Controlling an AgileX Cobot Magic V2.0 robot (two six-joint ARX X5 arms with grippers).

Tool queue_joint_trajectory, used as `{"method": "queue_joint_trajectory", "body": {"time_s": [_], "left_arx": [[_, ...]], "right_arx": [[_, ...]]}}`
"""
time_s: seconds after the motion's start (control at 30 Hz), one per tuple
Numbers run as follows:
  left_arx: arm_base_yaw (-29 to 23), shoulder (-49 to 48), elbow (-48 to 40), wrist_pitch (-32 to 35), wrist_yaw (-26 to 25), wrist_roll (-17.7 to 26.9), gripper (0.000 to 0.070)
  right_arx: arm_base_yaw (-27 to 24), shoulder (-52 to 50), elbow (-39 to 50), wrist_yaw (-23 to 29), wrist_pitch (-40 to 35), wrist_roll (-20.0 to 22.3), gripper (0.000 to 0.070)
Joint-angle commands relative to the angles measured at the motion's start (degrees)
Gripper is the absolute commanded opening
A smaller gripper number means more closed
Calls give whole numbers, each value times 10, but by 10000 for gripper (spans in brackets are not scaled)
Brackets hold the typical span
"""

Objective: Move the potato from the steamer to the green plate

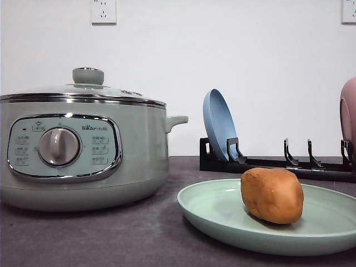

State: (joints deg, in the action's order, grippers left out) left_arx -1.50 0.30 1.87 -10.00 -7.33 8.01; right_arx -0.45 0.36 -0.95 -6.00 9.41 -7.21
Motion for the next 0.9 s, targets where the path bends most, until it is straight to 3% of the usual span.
{"method": "queue_joint_trajectory", "body": {"time_s": [0.0,0.87], "left_arx": [[-1,-1,-12,-4,1,-4,3],[-1,-1,-12,-4,1,-4,2]], "right_arx": [[-1,-2,3,0,-4,4,3],[-1,-2,3,0,-4,4,3]]}}
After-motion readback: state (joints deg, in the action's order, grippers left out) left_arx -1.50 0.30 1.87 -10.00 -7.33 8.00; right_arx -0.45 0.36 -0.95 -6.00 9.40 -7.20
